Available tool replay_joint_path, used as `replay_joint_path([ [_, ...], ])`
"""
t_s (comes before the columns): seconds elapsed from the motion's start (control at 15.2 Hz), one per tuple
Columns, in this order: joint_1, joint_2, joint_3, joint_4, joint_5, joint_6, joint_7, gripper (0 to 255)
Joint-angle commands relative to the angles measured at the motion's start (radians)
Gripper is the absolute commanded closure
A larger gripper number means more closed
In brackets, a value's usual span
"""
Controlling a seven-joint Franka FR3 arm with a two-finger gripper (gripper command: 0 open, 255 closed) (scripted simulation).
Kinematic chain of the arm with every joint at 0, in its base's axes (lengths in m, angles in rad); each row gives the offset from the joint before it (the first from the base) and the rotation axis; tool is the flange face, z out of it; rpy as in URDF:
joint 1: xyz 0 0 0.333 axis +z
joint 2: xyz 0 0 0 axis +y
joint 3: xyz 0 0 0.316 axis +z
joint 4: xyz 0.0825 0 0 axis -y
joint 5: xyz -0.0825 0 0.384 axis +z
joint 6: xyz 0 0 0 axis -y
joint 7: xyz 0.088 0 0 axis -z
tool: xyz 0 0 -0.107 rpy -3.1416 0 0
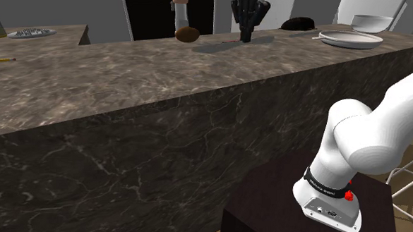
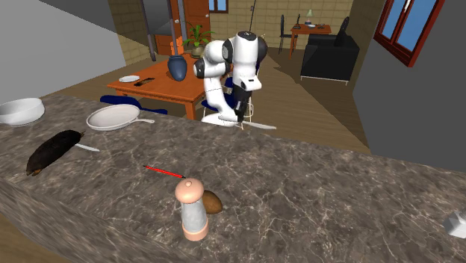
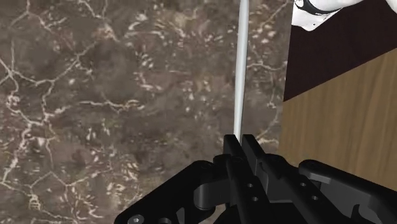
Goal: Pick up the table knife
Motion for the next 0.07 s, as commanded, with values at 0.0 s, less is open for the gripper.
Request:
replay_joint_path([
  [0.0, 0.0, 0.005, 0.001, 0.012, 0.0, -0.008, 0.0, 255],
])
